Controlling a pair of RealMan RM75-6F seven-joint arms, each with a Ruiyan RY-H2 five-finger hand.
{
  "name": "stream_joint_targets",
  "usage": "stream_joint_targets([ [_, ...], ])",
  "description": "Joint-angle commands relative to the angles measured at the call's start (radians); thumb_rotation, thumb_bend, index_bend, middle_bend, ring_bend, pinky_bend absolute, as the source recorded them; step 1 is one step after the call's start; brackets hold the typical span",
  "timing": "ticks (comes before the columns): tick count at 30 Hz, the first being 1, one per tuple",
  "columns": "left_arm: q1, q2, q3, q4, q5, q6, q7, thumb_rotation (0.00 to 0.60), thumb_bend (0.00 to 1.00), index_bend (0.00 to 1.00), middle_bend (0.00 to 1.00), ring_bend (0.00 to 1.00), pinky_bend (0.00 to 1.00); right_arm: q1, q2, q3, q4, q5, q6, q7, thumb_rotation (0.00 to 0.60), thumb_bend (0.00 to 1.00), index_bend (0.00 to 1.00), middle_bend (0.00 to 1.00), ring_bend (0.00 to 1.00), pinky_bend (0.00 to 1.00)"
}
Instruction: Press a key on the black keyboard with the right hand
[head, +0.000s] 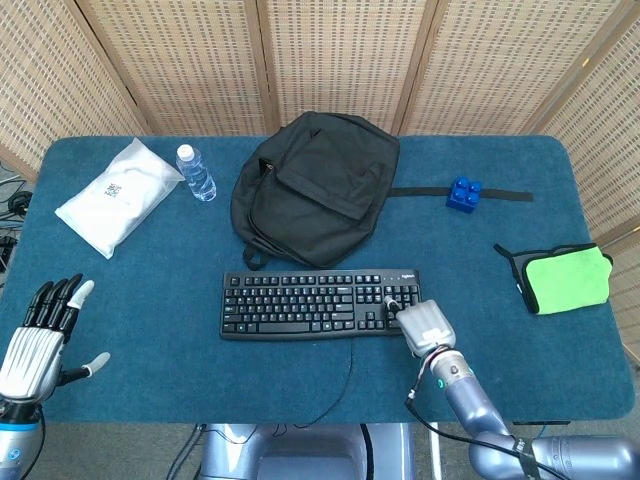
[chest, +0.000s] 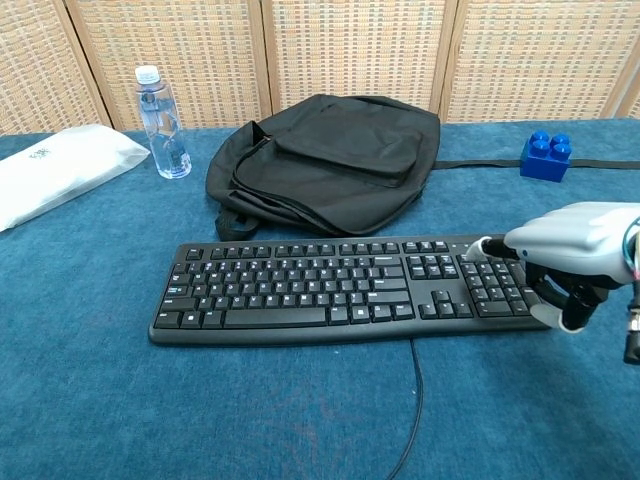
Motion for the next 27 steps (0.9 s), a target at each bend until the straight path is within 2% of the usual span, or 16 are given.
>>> stream_joint_targets([
  [1,-0.002,-0.002,-0.001,-0.001,-0.003,-0.004,0.001,0.600,0.00,0.00,0.00,0.00,0.00,0.016,-0.004,-0.005,0.018,0.018,-0.007,0.006,0.600,0.54,0.04,0.73,0.66,0.47],
  [27,-0.011,-0.009,-0.001,0.004,-0.017,-0.024,0.014,0.600,0.00,0.00,0.00,0.00,0.00,0.087,-0.016,-0.060,0.082,0.078,-0.019,0.078,0.600,0.54,0.04,0.73,0.66,0.47],
])
